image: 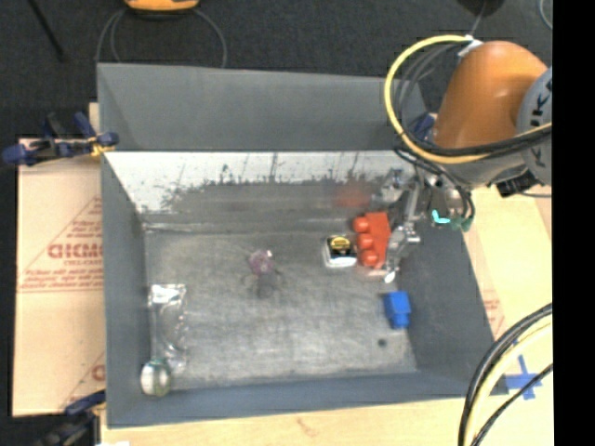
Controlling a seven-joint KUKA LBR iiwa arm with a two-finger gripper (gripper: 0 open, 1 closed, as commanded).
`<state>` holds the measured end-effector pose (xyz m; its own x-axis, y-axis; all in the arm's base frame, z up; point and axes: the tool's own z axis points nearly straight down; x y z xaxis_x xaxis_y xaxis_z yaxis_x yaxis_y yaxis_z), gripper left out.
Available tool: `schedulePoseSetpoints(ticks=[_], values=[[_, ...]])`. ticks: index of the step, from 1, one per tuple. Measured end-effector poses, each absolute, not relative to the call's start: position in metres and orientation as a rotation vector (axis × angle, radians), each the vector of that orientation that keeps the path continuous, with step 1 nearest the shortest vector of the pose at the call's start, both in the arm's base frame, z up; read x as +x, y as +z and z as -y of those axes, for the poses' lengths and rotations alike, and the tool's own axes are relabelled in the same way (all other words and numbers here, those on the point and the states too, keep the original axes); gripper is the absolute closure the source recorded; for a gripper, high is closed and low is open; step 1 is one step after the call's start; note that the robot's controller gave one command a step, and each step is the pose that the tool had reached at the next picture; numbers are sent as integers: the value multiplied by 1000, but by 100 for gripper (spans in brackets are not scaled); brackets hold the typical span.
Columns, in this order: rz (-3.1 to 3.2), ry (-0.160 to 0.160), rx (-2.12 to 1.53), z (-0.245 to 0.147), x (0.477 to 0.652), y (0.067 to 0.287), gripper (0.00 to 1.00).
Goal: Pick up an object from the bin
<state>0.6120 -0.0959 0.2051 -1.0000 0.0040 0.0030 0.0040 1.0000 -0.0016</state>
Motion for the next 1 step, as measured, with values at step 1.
schedulePoseSetpoints(ticks=[1], values=[[3131, -2, 290, 30, 655, 140, 0]])
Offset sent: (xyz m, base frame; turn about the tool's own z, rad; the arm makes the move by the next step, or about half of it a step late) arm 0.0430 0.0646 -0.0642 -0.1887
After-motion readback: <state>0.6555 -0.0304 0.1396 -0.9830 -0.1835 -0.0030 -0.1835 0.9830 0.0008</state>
